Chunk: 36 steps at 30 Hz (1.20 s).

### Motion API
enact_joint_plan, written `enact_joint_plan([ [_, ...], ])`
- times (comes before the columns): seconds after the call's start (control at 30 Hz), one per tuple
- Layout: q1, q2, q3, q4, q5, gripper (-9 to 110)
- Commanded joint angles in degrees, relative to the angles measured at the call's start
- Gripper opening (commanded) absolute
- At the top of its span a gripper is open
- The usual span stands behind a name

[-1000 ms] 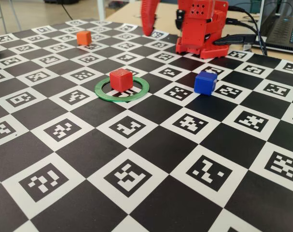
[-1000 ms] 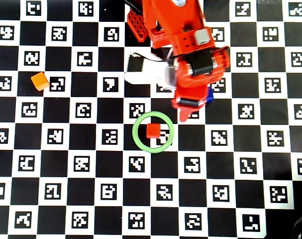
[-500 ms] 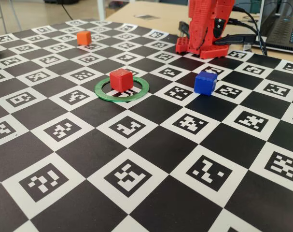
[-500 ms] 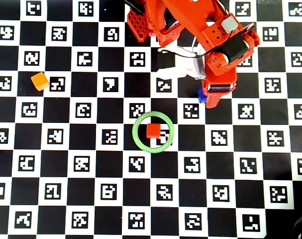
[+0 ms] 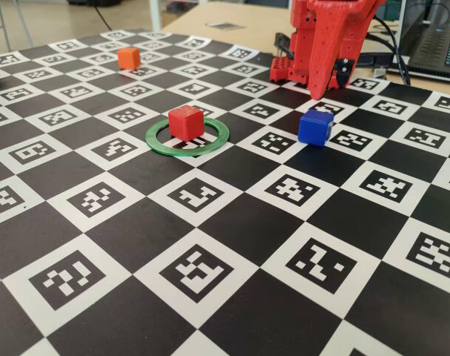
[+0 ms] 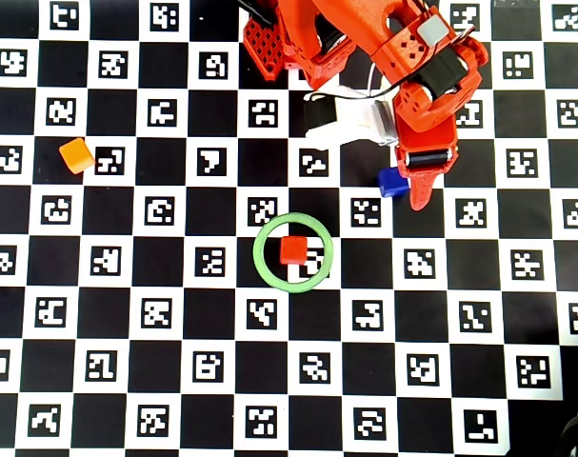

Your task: Grab the red cube then put it in the green circle then put the blue cube on top and finally the orange cube on top

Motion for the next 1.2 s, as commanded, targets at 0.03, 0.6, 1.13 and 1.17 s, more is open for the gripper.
enact_joint_plan([
  [0.03,0.62,3.25,1.76,-3.60,-0.79,40],
  [0.6,2.29,-3.96,6.94,-14.24,-2.46,40],
  [1.13,2.64,-6.86,6.94,-15.56,-5.10,40],
  [1.17,2.64,-6.94,6.86,-15.47,-5.45,40],
])
